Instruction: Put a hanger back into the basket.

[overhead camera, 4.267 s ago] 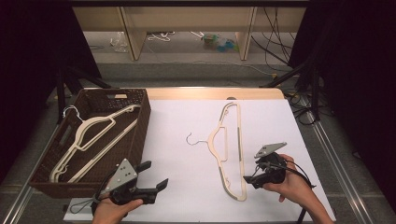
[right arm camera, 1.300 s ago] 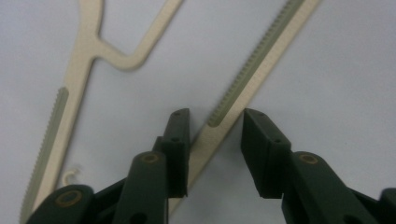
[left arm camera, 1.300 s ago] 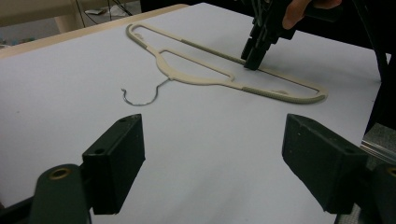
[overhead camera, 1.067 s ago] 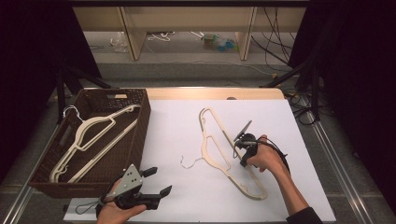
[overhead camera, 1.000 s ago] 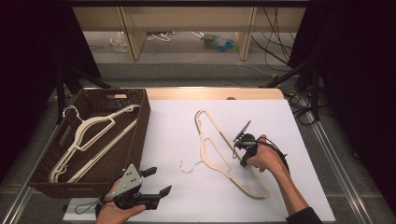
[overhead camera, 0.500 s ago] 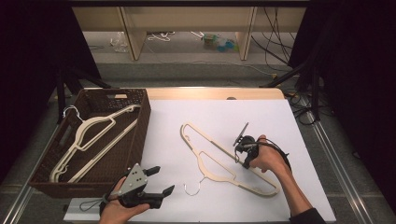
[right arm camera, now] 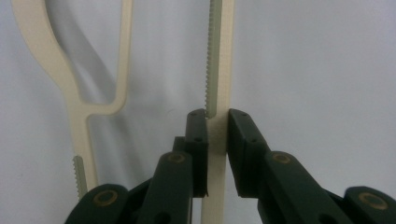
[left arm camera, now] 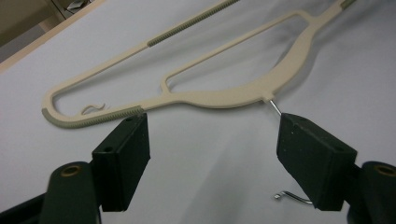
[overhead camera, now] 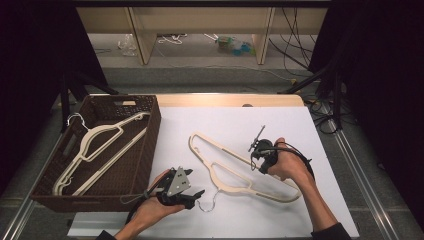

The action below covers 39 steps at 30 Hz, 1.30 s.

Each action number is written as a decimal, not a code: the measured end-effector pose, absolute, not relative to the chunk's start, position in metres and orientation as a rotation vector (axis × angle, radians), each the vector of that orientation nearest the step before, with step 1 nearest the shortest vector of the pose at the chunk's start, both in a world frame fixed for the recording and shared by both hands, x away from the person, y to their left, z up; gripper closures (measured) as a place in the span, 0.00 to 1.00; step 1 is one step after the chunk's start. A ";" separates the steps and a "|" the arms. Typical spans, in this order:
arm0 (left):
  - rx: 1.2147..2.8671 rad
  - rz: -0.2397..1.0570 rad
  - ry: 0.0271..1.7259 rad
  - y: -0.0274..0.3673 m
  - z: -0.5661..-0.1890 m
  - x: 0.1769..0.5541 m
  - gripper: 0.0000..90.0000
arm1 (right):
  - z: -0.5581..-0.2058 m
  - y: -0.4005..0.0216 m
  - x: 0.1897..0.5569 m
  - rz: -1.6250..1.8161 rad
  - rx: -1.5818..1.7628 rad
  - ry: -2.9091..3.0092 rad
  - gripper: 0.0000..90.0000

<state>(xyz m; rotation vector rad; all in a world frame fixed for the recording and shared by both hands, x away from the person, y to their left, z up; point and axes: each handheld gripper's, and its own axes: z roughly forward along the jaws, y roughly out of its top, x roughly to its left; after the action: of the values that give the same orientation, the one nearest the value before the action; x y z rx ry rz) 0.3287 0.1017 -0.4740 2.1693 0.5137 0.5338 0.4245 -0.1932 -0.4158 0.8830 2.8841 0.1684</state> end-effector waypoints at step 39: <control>2.367 0.773 0.096 0.047 -0.488 0.355 0.32 | -0.395 -0.192 0.424 0.176 0.771 2.885 0.88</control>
<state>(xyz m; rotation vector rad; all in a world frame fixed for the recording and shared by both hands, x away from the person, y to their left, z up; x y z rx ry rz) 0.3551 0.0474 -0.4884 2.3667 0.0965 0.7725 0.4236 -0.1921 -0.3951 0.7709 2.8853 0.1764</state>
